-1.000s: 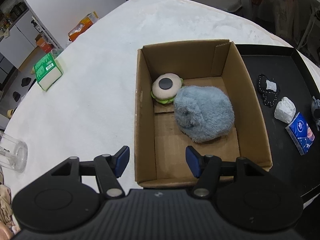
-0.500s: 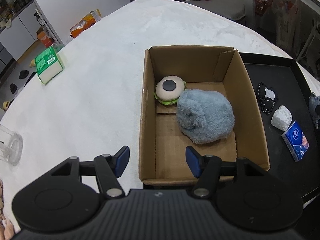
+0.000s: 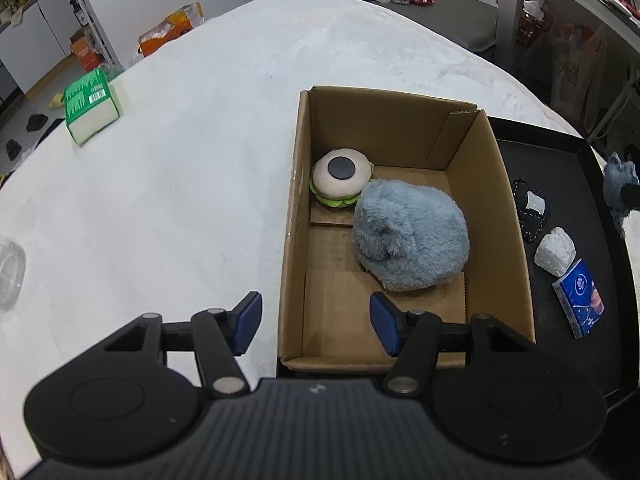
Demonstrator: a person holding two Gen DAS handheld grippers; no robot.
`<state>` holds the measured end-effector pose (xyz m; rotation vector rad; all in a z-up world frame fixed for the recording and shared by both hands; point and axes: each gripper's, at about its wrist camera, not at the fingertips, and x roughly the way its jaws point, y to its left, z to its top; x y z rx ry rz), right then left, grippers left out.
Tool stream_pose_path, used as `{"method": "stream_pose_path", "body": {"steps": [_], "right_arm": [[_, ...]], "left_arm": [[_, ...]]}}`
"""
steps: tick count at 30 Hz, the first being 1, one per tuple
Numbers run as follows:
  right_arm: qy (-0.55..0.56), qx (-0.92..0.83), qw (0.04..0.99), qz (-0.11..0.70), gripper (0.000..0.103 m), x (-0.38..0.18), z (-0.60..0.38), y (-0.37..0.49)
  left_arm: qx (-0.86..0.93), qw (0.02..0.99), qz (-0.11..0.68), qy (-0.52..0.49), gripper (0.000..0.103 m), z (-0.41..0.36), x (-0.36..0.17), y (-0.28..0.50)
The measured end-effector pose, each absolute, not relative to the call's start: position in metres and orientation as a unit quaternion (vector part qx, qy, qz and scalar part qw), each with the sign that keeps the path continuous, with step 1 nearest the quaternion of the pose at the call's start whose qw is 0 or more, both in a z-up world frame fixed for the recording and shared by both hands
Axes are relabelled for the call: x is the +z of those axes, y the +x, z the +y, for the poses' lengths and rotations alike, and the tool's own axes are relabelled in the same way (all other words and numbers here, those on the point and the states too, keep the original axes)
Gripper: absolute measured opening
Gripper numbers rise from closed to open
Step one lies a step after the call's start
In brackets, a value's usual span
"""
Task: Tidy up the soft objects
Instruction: 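Lift the denim plush with the right gripper and carry it over the box, then open the right gripper to drop the denim plush into the box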
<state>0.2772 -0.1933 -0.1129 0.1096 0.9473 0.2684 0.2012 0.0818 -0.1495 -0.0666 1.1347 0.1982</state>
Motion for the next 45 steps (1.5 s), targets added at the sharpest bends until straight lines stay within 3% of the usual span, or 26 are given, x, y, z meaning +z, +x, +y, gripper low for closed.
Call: {"method": "stream_pose_path", "body": {"steps": [5, 10, 17, 21, 42, 45], "right_arm": [[0.048, 0.144, 0.883, 0.444, 0.012, -0.099, -0.171, 0.279], [0.04, 0.159, 0.885, 0.435, 0.013, -0.088, -0.15, 0.28], [0.03, 0.178, 0.886, 0.427, 0.013, -0.077, -0.12, 0.277], [0.024, 0.188, 0.887, 0.421, 0.013, -0.071, -0.107, 0.276], [0.014, 0.235, 0.884, 0.405, 0.013, -0.057, -0.05, 0.278], [0.017, 0.256, 0.877, 0.405, 0.017, -0.056, -0.045, 0.279]], "left_arm": [[0.097, 0.829, 0.549, -0.044, 0.055, 0.088, -0.155, 0.205], [0.089, 0.826, 0.554, -0.055, 0.033, 0.091, -0.159, 0.206], [0.098, 0.828, 0.549, -0.065, 0.023, 0.098, -0.158, 0.202], [0.101, 0.829, 0.544, -0.079, 0.008, 0.103, -0.156, 0.199], [0.098, 0.837, 0.527, -0.111, 0.008, 0.114, -0.15, 0.187], [0.099, 0.836, 0.528, -0.111, 0.008, 0.114, -0.15, 0.187]]}}
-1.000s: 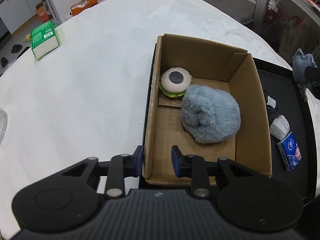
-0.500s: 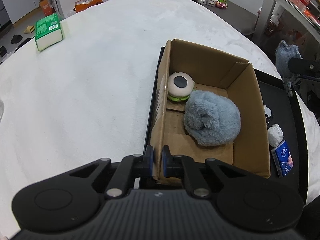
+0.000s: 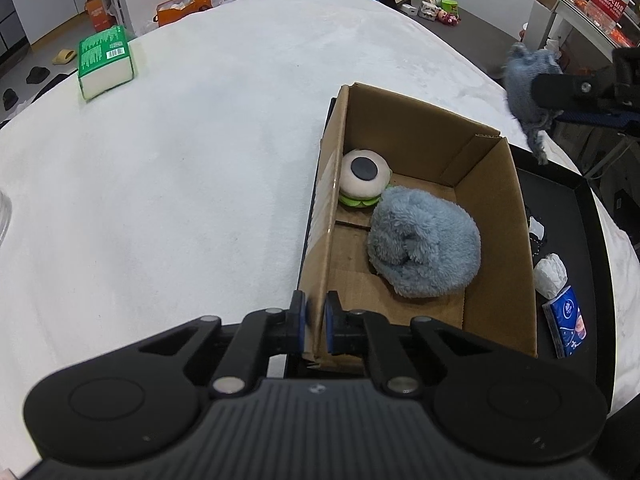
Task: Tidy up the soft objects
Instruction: 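Open the right gripper to drop the denim plush into the box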
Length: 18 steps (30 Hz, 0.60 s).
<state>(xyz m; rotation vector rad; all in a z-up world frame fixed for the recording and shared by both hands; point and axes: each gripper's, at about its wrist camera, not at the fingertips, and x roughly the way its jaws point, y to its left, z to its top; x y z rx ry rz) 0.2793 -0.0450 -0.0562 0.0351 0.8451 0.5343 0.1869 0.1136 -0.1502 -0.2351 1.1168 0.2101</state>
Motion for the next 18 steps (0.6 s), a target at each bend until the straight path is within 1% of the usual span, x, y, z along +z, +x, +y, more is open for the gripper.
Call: {"method": "stream_pose_path", "body": {"steps": [5, 7, 15, 18], "right_arm": [[0.014, 0.261, 0.87, 0.418, 0.019, -0.062, -0.047, 0.28], [0.017, 0.262, 0.866, 0.425, 0.024, -0.066, -0.052, 0.281], [0.034, 0.228, 0.867, 0.441, 0.025, -0.08, -0.089, 0.278], [0.043, 0.211, 0.866, 0.45, 0.025, -0.088, -0.109, 0.276]], "left_arm": [[0.1, 0.836, 0.528, -0.112, 0.009, 0.114, -0.151, 0.187], [0.101, 0.836, 0.529, -0.108, 0.009, 0.113, -0.151, 0.187], [0.106, 0.838, 0.529, -0.086, 0.009, 0.106, -0.149, 0.19], [0.11, 0.837, 0.53, -0.077, 0.011, 0.102, -0.149, 0.19]]}}
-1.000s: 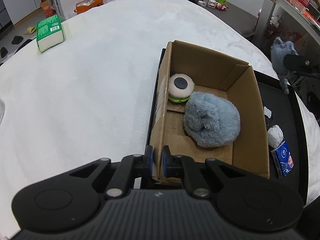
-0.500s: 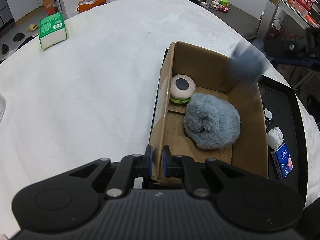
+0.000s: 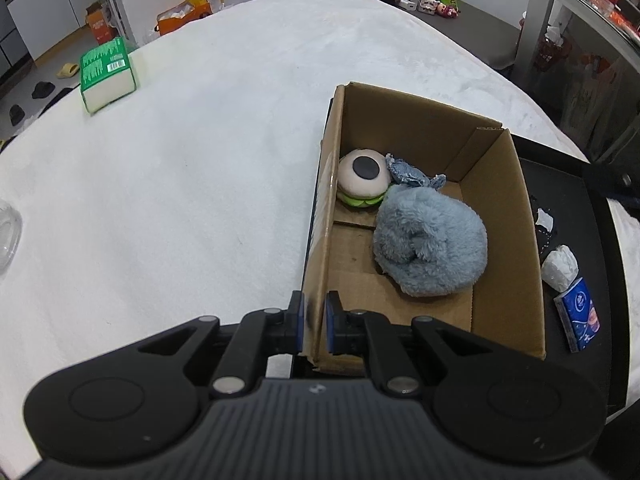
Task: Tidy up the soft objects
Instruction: 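Open the right gripper to drop the denim plush into the box, then move the right gripper over the blue tissue packet and grasp it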
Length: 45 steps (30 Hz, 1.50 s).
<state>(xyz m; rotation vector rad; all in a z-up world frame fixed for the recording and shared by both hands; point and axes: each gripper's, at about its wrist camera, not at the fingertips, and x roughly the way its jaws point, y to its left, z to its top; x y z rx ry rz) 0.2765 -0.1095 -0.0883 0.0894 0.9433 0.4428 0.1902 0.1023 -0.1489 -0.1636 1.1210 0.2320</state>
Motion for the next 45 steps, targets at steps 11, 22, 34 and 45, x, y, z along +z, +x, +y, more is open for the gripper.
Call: {"method": "stream_pose_path", "body": {"steps": [11, 22, 34, 45], "right_arm": [[0.068, 0.165, 0.861, 0.477, 0.035, -0.116, -0.172, 0.268], [0.052, 0.139, 0.848, 0.508, 0.061, -0.151, -0.197, 0.261], [0.015, 0.12, 0.826, 0.55, 0.082, -0.188, -0.201, 0.252], [-0.021, 0.12, 0.818, 0.562, 0.057, -0.204, -0.198, 0.246]], "left_arm": [[0.126, 0.84, 0.528, -0.028, 0.019, 0.087, -0.146, 0.192], [0.136, 0.841, 0.523, 0.023, 0.038, 0.073, -0.144, 0.195], [0.13, 0.834, 0.534, 0.046, 0.038, 0.063, -0.149, 0.202], [0.134, 0.831, 0.537, 0.063, 0.038, 0.056, -0.149, 0.204]]}}
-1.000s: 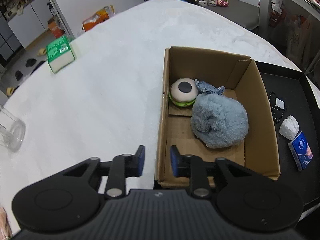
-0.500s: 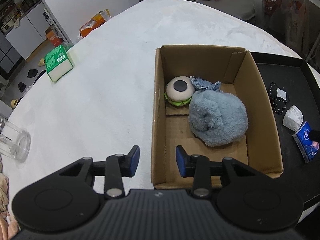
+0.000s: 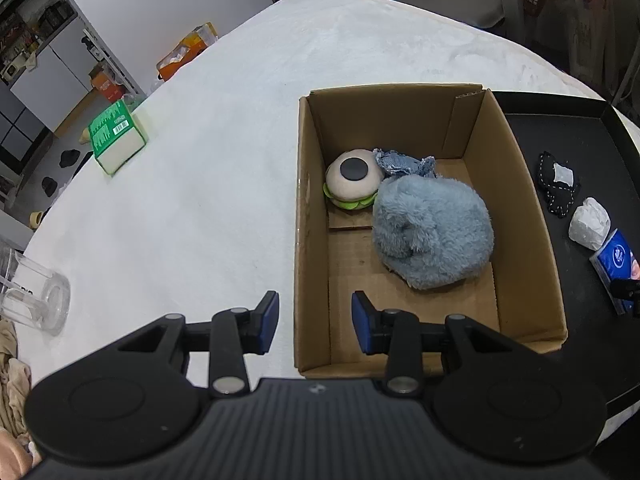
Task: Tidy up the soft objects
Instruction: 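Move the right gripper over the blue tissue packet and grasp it, then lift the blue tissue packet with the right gripper and carry it to the box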
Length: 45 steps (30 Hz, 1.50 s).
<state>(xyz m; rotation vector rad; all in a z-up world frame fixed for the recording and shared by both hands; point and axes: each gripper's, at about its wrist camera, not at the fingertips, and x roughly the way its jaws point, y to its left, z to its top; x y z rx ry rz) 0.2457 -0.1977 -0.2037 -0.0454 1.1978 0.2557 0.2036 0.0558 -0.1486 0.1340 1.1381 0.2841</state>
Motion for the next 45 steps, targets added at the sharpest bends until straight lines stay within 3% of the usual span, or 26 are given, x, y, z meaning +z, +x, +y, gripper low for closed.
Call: {"method": "stream_pose_path", "body": {"steps": [13, 45], "right_arm": [[-0.001, 0.116, 0.831, 0.545, 0.046, -0.187, -0.208, 0.244], [-0.013, 0.148, 0.867, 0.475, 0.044, -0.119, -0.154, 0.254]], "left_arm": [[0.134, 0.835, 0.53, 0.064, 0.038, 0.055, -0.146, 0.2], [0.113, 0.85, 0.514, -0.023, 0.038, 0.082, -0.142, 0.192]]}}
